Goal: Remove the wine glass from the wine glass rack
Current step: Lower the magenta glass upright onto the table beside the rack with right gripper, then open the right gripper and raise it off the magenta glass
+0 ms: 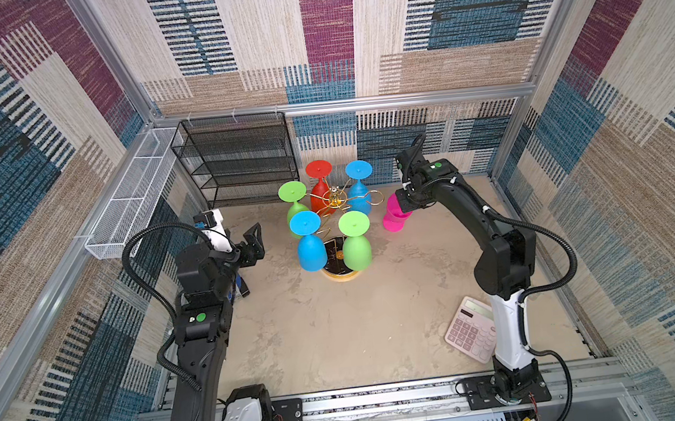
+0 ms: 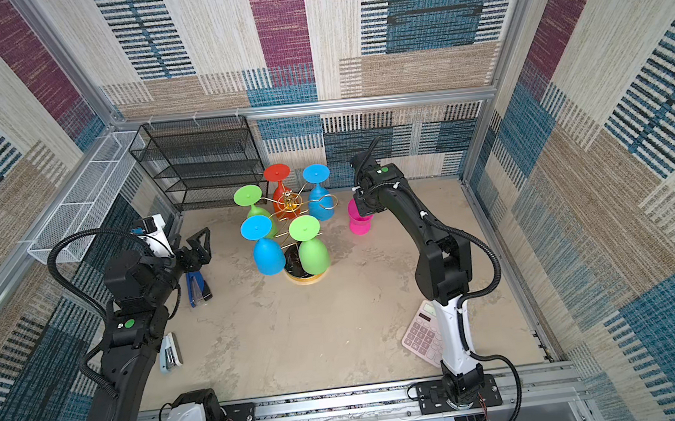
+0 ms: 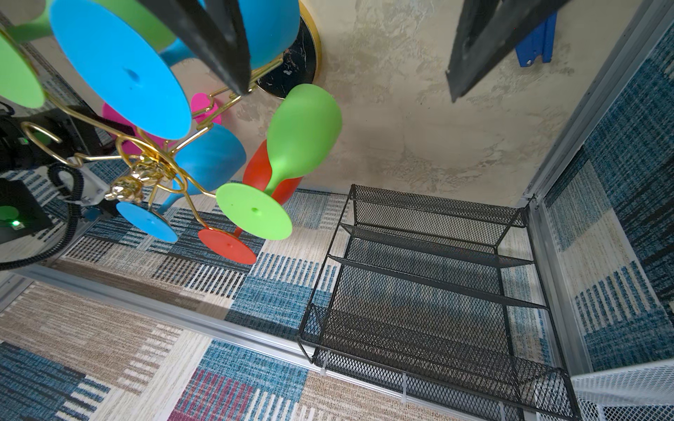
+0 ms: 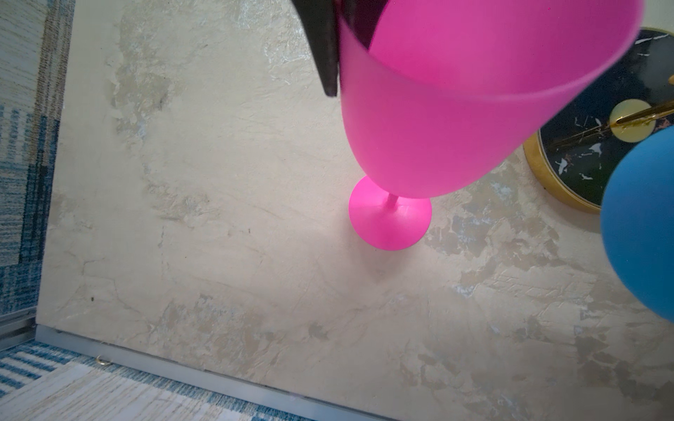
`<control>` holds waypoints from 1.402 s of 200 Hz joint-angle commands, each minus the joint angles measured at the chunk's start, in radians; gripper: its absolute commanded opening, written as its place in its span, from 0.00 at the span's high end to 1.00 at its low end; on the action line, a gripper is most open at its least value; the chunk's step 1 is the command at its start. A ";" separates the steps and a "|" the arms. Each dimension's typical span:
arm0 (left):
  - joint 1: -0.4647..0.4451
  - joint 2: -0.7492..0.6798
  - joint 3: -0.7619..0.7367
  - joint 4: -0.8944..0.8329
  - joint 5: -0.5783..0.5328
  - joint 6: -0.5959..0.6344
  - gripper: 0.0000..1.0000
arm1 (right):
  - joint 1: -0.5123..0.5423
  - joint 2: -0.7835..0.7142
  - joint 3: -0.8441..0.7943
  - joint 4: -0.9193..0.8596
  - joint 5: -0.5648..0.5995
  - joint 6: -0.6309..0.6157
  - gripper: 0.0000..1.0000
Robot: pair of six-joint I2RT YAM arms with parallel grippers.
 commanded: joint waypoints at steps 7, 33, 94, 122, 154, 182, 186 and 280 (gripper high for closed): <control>0.000 -0.005 -0.004 0.022 -0.002 0.004 0.14 | 0.000 0.020 0.021 -0.022 -0.011 -0.013 0.97; -0.001 -0.007 -0.007 0.022 0.000 0.000 0.13 | 0.002 0.039 0.033 -0.025 -0.013 -0.015 0.94; 0.000 -0.009 -0.009 0.027 0.010 -0.007 0.13 | 0.001 0.080 0.103 -0.042 -0.028 -0.016 0.83; 0.000 -0.010 -0.010 0.025 0.008 -0.005 0.13 | -0.001 0.085 0.117 -0.041 -0.032 -0.013 0.75; 0.001 -0.010 -0.010 0.024 0.007 -0.007 0.13 | -0.003 0.069 0.140 -0.018 -0.074 -0.009 0.65; 0.000 -0.012 -0.012 0.027 0.006 -0.009 0.13 | -0.016 0.032 0.141 0.026 -0.129 0.000 0.56; 0.000 -0.013 -0.011 0.026 0.006 -0.009 0.13 | -0.019 0.027 0.139 0.030 -0.135 0.003 0.55; 0.000 -0.022 -0.015 0.024 -0.006 -0.019 0.13 | -0.103 -0.432 -0.358 0.444 -0.461 0.124 0.48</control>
